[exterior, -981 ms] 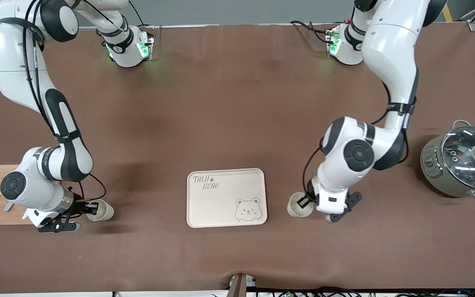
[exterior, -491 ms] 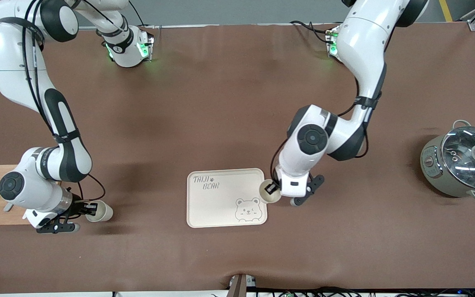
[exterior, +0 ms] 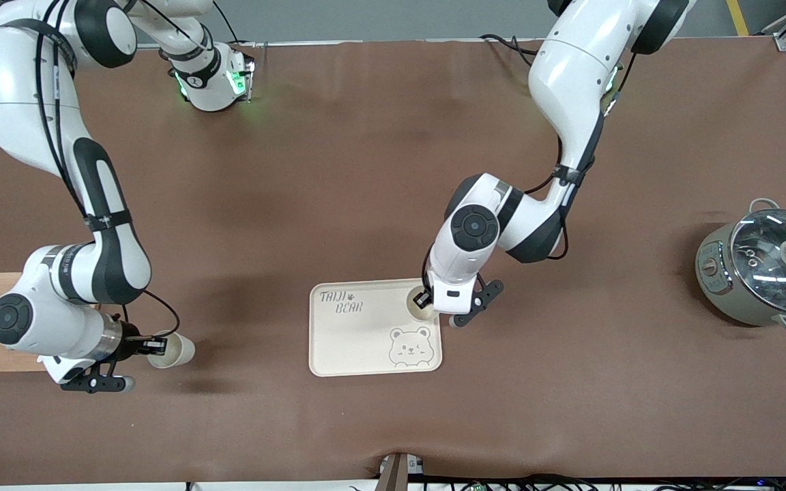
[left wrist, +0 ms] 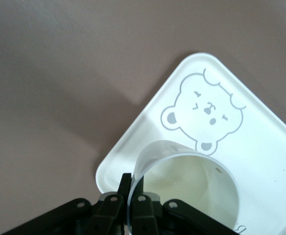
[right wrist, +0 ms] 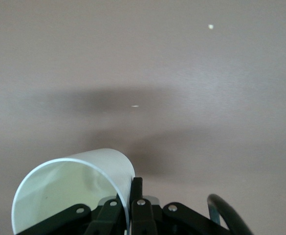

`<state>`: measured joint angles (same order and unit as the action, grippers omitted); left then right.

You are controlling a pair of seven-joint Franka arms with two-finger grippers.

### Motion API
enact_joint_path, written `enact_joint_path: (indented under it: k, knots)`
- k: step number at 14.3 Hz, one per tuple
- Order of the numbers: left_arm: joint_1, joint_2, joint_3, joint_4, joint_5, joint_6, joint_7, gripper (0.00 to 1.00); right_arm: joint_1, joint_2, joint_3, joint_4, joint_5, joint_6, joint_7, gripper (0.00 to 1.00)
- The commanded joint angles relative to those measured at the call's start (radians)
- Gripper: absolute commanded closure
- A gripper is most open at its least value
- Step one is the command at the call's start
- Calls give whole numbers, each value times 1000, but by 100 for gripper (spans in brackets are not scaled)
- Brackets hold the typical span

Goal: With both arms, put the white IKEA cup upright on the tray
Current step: 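Carry the cup onto the tray with the left gripper, then release the cup with the left gripper while the right gripper carries its cup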

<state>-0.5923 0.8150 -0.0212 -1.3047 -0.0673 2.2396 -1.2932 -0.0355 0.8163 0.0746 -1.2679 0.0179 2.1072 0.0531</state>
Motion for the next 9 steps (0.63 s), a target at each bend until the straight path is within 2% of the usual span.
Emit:
enact_joint_path:
  k: [1, 4, 7, 8, 9]
  knots:
    - [-30, 38, 9, 13, 3, 38, -21, 100, 44, -9, 2, 19, 5, -44, 94, 100]
    - [-37, 69, 14, 13, 4, 67, -20, 100, 97, -11, 1, 65, 5, -84, 218, 100]
    - [-40, 73, 14, 12, 7, 67, -9, 100, 135, -17, 1, 67, 7, -85, 318, 100]
    - [-38, 73, 14, 10, 9, 67, 5, 76, 153, -19, 1, 67, 7, -85, 358, 100]
    - [-35, 70, 15, 10, 12, 67, 18, 30, 173, -20, 1, 67, 5, -85, 399, 100]
